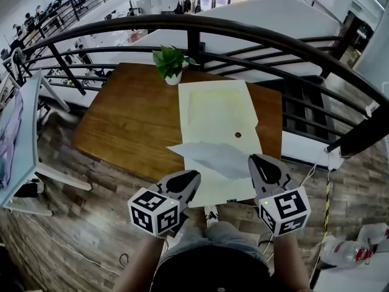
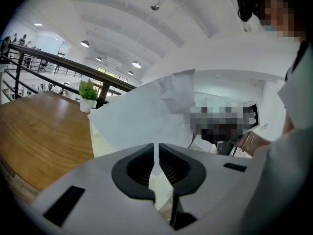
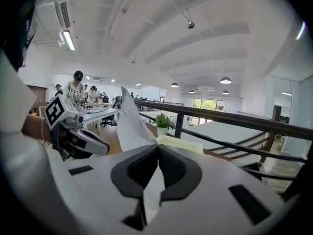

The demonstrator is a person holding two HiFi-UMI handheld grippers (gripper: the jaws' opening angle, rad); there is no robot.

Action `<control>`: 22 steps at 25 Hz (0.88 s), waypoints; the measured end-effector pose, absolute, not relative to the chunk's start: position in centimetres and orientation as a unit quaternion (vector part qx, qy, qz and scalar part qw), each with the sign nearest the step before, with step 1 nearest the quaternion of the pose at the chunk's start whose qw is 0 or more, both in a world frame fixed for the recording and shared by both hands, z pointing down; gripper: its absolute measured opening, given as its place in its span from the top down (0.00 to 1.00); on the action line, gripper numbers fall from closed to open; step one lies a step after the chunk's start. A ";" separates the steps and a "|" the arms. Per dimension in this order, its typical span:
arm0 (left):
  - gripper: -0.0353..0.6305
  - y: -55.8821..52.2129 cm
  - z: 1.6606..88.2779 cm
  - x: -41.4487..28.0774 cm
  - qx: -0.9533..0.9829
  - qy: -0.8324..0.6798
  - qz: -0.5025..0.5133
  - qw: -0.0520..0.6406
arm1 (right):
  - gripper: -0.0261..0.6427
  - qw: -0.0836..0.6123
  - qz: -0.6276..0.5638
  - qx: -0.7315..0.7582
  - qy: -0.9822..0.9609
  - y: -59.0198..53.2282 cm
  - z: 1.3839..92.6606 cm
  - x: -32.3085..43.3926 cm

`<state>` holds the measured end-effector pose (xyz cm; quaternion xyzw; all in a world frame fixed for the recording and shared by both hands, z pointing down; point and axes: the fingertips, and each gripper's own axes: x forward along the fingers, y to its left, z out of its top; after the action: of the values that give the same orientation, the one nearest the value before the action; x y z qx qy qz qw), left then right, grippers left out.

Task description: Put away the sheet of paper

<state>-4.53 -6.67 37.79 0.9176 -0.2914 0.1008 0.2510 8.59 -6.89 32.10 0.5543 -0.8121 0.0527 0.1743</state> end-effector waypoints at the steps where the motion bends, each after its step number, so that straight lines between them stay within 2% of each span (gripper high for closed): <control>1: 0.88 -7.3 37.8 -4.3 0.917 -0.292 0.101 0.252 | 0.92 0.175 0.050 0.554 -0.813 -7.7 31.9 8.9; 22: 0.88 -15.7 38.1 -2.1 0.897 -0.342 0.089 0.268 | 0.92 0.167 -0.003 0.543 -0.823 -19.1 30.8 13.7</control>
<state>-2.09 -15.71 38.12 0.8965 -0.3418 0.0885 0.2676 13.70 -19.10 30.75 0.5427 -0.8232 -0.0034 0.1669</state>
